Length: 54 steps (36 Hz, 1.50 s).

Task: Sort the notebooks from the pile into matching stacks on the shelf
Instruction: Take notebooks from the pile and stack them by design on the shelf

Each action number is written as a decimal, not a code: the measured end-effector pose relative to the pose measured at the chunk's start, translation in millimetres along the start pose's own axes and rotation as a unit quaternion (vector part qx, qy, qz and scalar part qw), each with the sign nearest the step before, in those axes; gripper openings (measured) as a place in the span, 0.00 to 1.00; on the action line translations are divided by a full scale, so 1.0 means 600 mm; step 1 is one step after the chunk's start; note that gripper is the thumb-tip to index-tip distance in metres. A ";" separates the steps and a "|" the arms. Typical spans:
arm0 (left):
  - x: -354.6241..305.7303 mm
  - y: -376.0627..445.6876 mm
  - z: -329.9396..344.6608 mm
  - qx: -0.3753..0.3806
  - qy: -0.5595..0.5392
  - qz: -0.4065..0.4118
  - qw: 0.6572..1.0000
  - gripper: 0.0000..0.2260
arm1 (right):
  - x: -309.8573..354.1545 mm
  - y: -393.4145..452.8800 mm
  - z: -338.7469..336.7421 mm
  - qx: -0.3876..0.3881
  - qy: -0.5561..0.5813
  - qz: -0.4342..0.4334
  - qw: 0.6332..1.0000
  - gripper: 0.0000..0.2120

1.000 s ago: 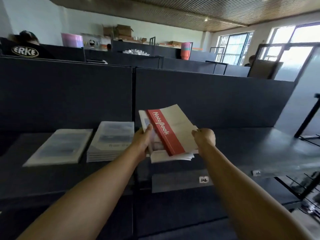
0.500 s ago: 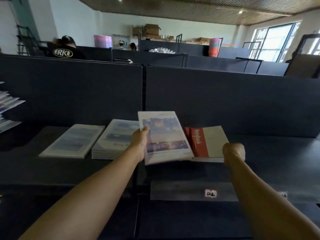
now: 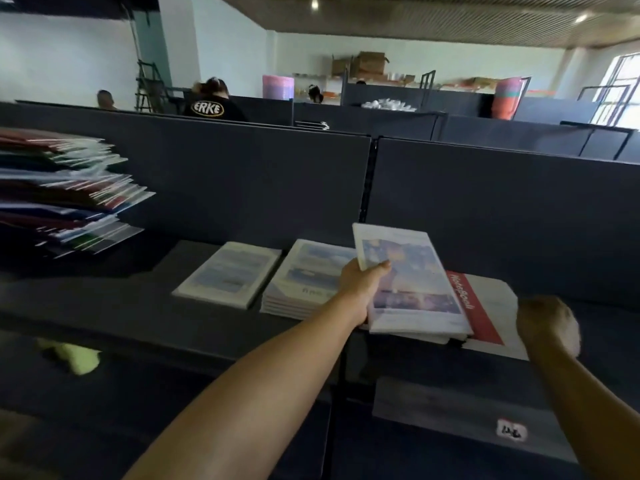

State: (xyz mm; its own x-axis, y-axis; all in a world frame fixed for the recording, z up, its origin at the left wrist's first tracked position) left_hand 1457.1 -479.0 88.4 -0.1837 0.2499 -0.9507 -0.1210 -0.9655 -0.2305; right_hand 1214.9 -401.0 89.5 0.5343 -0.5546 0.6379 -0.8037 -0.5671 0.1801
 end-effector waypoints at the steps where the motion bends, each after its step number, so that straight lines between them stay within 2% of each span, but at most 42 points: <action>1: -0.002 0.001 0.007 0.001 -0.002 0.003 1.000 0.13 | 0.008 -0.002 0.001 0.021 0.065 -0.035 0.997 0.17; 2: -0.006 0.003 0.016 0.005 -0.004 0.008 1.000 0.13 | 0.018 -0.007 0.001 0.063 0.142 -0.047 0.987 0.19; 4: -0.014 0.001 0.033 0.014 -0.010 0.016 1.000 0.11 | 0.038 -0.023 -0.003 0.196 0.263 -0.032 0.944 0.24; 6: -0.019 0.000 0.052 0.028 -0.014 0.013 0.999 0.10 | 0.053 -0.039 -0.015 0.311 0.318 -0.025 0.896 0.25; 8: -0.019 -0.001 0.072 0.041 -0.010 0.009 0.999 0.11 | 0.059 -0.048 -0.028 0.361 0.336 -0.034 0.869 0.20; 10: -0.019 -0.004 0.096 0.060 0.005 0.007 0.998 0.12 | 0.049 -0.045 -0.038 0.363 0.343 -0.033 0.866 0.11; 12: -0.014 -0.006 0.122 0.088 0.026 0.002 0.996 0.12 | 0.027 -0.027 -0.041 0.320 0.354 -0.027 0.878 0.06; 16: -0.002 -0.012 0.181 0.155 0.078 0.012 0.985 0.09 | -0.027 0.021 -0.056 0.219 0.386 -0.002 0.896 0.09; 19: 0.007 -0.015 0.218 0.149 0.171 0.071 0.971 0.18 | -0.076 0.061 -0.079 0.178 0.406 0.006 0.896 0.09; 21: 0.014 -0.023 0.239 0.150 0.266 0.140 0.942 0.23 | -0.117 0.091 -0.098 0.151 0.422 0.016 0.894 0.08; 24: 0.032 -0.031 0.274 0.145 0.430 0.233 0.860 0.22 | -0.173 0.133 -0.126 0.111 0.432 0.029 0.895 0.09; 27: 0.054 -0.043 0.313 0.160 0.562 0.269 0.766 0.25 | -0.218 0.179 -0.151 0.082 0.422 0.039 0.902 0.11; 29: 0.074 -0.050 0.336 0.184 0.638 0.270 0.697 0.33 | -0.244 0.209 -0.158 0.081 0.405 0.047 0.910 0.12; 30: 0.083 -0.053 0.345 0.198 0.662 0.262 0.674 0.37 | -0.254 0.220 -0.159 0.084 0.394 0.050 0.914 0.13; 33: 0.106 -0.056 0.364 0.197 0.715 0.251 0.622 0.42 | -0.275 0.242 -0.159 0.099 0.357 0.053 0.927 0.14; 36: 0.116 -0.054 0.370 0.163 0.753 0.249 0.587 0.38 | -0.284 0.252 -0.150 0.124 0.340 0.059 0.930 0.13; 42: 0.119 -0.036 0.365 0.166 0.732 0.223 0.622 0.28 | -0.305 0.275 -0.109 0.149 0.282 0.073 0.945 0.13; 46: 0.119 -0.031 0.364 0.179 0.734 0.223 0.616 0.28 | -0.302 0.286 -0.087 0.147 0.243 0.062 0.957 0.12; 50: 0.111 -0.023 0.361 0.190 0.738 0.213 0.611 0.33 | -0.292 0.292 -0.079 0.142 0.121 0.060 0.981 0.13; 52: 0.102 -0.018 0.361 0.190 0.709 0.183 0.654 0.33 | -0.290 0.286 -0.082 0.130 0.049 0.064 0.988 0.15; 54: 0.095 -0.010 0.357 0.181 0.661 0.165 0.710 0.33 | -0.281 0.273 -0.089 0.098 -0.086 0.032 0.991 0.18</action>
State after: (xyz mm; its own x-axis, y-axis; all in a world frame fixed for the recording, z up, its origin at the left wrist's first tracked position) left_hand 1238.6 -443.2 80.2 0.7861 -0.5021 -0.3604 -0.5699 -0.8145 -0.1086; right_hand 979.0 -368.0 51.2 0.5348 -0.6788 0.5033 -0.7795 -0.6262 -0.0163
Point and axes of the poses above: each hand's wrist, its own y-axis towards the middle knuckle, its own z-axis out of the palm, x = y × z, the point moved 2 cm from there along y, towards the middle knuckle, and after that the axes turned 3 degrees about -z, right-handed, at the moved point
